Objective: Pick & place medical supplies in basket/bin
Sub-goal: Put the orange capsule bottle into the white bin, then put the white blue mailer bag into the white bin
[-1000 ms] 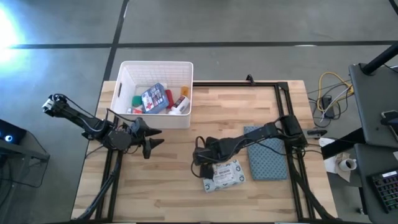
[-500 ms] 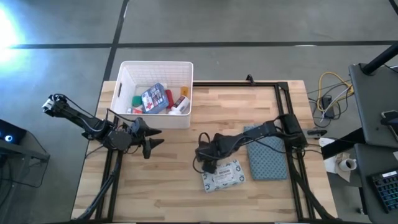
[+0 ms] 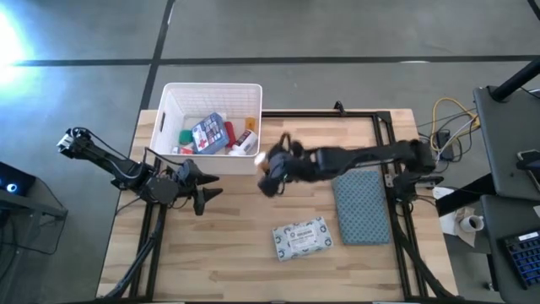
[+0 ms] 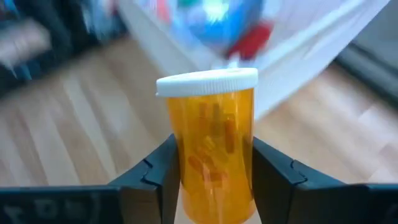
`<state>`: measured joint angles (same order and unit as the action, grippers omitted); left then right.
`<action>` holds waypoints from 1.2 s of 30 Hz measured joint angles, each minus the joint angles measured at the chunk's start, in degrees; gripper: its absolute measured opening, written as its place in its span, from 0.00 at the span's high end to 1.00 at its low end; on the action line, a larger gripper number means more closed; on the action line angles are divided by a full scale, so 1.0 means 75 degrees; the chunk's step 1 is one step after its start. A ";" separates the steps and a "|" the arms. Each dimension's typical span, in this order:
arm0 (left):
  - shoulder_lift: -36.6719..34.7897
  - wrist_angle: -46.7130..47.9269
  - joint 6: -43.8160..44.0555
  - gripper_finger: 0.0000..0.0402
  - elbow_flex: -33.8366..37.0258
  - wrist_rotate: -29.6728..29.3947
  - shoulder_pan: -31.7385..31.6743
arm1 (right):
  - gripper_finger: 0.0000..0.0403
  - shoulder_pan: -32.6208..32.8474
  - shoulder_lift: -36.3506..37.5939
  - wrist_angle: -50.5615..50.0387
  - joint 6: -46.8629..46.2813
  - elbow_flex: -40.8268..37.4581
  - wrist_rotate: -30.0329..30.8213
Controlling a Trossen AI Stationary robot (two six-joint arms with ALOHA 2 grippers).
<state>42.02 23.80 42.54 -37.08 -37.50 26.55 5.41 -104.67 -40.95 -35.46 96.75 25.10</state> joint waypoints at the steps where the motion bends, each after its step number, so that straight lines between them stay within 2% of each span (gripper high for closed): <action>1: -0.0003 0.0001 0.0000 0.46 0.0000 -0.0012 -0.0003 | 0.65 -0.0074 0.0109 0.0015 0.0017 0.0180 0.0183; 4: -0.0006 -0.0004 0.0000 0.46 -0.0017 -0.0053 -0.0003 | 0.64 -0.0447 0.0179 0.0417 0.0398 0.0775 0.0376; 8: -0.0006 -0.0026 0.0000 0.46 -0.0020 -0.0091 -0.0003 | 0.64 -0.1251 -0.0350 0.1559 0.0880 0.1606 -0.0511; 13: -0.0006 -0.0031 0.0000 0.46 -0.0020 -0.0098 0.0000 | 0.62 -0.2069 -0.1788 0.1543 0.0771 0.3247 -0.1408; 18: -0.0006 -0.0026 0.0000 0.46 -0.0020 -0.0098 -0.0001 | 0.50 -0.2618 -0.3267 0.1359 0.0624 0.5119 -0.3349; 22: -0.0006 -0.0021 0.0000 0.46 -0.0016 -0.0098 0.0000 | 0.38 -0.2846 -0.3412 0.2301 -0.0449 0.4536 -0.4362; 24: -0.0007 -0.0005 0.0003 0.46 -0.0015 -0.0068 -0.0002 | 0.33 -0.2915 -0.3379 0.2112 -0.0460 0.4418 -0.4376; 28: -0.0006 0.0028 0.0026 0.46 -0.0009 -0.0037 0.0000 | 0.28 -0.2914 -0.3049 0.0774 0.0248 0.4412 -0.4227; 33: -0.0009 0.0054 0.0032 0.46 -0.0009 -0.0031 0.0000 | 0.26 -0.2399 -0.2440 -0.1828 0.0672 0.4412 -0.3023; 36: -0.0009 0.0058 0.0032 0.46 -0.0009 -0.0027 0.0000 | 0.27 -0.2030 -0.2199 -0.3480 0.0209 0.4415 -0.2497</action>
<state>41.95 24.24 42.78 -37.15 -37.70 26.55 -9.82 -121.16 -67.05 -33.89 129.86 6.37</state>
